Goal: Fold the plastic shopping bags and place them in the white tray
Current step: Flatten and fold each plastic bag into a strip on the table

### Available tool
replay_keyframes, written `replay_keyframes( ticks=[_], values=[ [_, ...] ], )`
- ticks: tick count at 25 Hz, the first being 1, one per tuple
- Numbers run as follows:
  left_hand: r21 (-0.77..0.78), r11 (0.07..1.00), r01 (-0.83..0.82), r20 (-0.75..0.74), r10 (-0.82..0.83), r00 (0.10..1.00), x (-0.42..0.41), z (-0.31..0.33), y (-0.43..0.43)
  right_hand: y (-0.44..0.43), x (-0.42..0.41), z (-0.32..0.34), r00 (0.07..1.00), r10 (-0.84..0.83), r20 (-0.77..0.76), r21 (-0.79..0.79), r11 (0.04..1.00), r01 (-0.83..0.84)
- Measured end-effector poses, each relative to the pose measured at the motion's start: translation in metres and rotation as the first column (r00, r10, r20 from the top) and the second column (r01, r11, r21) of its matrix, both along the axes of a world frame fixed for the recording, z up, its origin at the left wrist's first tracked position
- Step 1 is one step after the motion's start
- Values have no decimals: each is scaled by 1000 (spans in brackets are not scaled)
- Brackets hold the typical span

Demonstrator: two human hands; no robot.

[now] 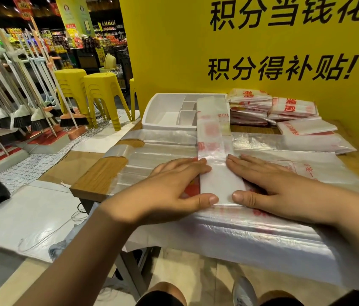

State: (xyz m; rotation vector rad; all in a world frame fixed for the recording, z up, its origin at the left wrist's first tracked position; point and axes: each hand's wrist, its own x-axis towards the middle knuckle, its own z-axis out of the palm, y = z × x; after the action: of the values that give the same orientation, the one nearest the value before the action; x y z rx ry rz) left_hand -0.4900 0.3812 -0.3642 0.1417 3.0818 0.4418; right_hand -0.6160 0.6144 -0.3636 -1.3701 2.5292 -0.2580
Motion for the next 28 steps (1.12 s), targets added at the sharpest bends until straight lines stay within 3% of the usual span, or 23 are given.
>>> replay_keyframes(
  ticks=[6, 13, 21, 28],
  values=[
    [8, 1000, -5, 68, 4, 998, -4, 4, -1, -1, -1, 0, 1000, 7, -9, -33, 999, -8],
    [33, 998, 51, -101, -48, 994, 4, -7, -5, 10, 2, -2, 998, 67, -8, -200, 978, -67],
    [151, 982, 114, -142, -92, 986, 10, -8, -11, 13, 7, -2, 992, 128, -4, -227, 966, -126],
    [389, 919, 70, -266, 40, 963, 9, -11, -8, 15, 6, -1, 984, 162, 77, -296, 946, -133]
  ],
)
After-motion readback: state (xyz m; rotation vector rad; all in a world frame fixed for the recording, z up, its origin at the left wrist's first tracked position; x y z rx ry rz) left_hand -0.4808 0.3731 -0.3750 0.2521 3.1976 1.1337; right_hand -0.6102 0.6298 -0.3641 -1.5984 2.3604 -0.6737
